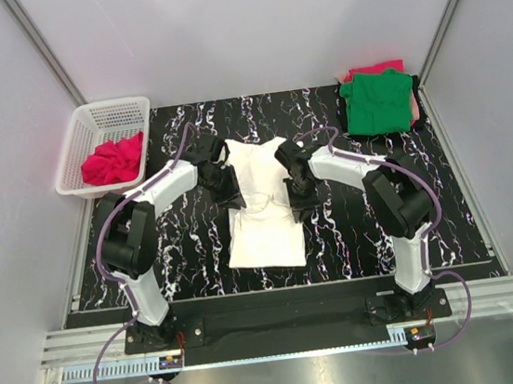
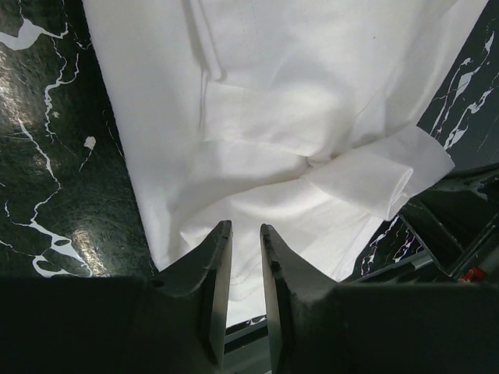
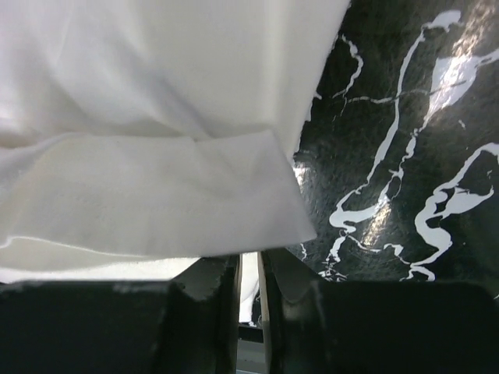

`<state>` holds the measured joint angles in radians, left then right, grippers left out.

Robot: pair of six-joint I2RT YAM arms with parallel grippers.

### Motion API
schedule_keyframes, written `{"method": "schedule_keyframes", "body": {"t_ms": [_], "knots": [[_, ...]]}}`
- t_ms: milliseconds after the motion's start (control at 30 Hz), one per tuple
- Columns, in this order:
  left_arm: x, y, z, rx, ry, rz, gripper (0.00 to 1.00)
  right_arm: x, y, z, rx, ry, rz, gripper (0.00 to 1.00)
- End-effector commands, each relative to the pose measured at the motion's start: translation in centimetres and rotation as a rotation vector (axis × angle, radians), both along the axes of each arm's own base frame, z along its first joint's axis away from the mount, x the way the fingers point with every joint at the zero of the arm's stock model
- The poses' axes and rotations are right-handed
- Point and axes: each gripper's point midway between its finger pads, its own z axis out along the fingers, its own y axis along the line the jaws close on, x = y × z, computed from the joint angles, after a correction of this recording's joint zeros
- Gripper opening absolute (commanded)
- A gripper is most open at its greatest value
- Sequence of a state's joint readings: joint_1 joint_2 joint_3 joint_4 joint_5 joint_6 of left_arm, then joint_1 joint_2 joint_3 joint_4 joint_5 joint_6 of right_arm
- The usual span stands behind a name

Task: Fold and stack the t-shirts
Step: Fold the tshirt

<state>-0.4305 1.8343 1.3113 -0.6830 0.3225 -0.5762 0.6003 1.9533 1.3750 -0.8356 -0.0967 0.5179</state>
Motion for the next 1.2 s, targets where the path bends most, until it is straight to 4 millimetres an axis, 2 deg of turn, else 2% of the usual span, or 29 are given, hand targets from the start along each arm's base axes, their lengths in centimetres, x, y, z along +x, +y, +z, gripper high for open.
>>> {"method": "schedule_keyframes", "body": {"t_ms": [0,333,433,567,667,733,767,800,867,900,967,1033,1167], "knots": [[0.4,-0.3,0.8,-0.027,-0.023,-0.014,0.26,2.5,0.0,0.6,-0.011,-0.066,0.016,0.19],[0.4,-0.4,0.9,-0.033,-0.026,-0.02,0.26,7.4,2.7,4.2,0.056,-0.176,0.025,0.19],[0.2,-0.3,1.6,-0.042,-0.041,-0.026,0.26,8.4,3.0,4.3,0.052,-0.182,0.038,0.19],[-0.7,-1.0,4.1,-0.117,-0.072,-0.063,0.26,9.4,2.6,3.5,0.031,-0.18,0.046,0.18],[-2.3,-1.8,5.1,-0.185,-0.054,-0.12,0.26,9.7,2.3,4.8,0.053,-0.186,0.044,0.18],[-3.4,-2.1,5.5,-0.191,-0.051,-0.152,0.26,8.9,2.1,6.1,0.073,-0.169,0.044,0.19],[-3.9,-2.0,5.3,-0.175,-0.051,-0.162,0.27,8.6,2.2,7.5,0.096,-0.189,0.046,0.19],[-4.4,-2.0,5.2,-0.166,-0.055,-0.177,0.31,7.9,2.0,7.6,0.1,-0.178,0.05,0.2],[-6.0,-2.3,4.5,-0.156,-0.027,-0.209,0.33,6.7,2.0,8.6,0.137,-0.166,0.041,0.21],[-6.6,-2.5,3.9,-0.149,-0.008,-0.221,0.33,5.4,1.9,8.0,0.146,-0.127,0.05,0.21],[-7.4,-2.4,2.7,-0.116,0.012,-0.229,0.33,4.5,1.6,8.2,0.15,-0.122,0.05,0.21],[-8.1,-2.7,2.0,-0.093,0.018,-0.251,0.33,3.1,1.5,7.2,0.149,-0.091,0.053,0.2],[-8.4,-3.4,1.1,-0.065,0.018,-0.268,0.33,1.3,2.4,7.1,0.178,-0.07,0.07,0.2]]}}
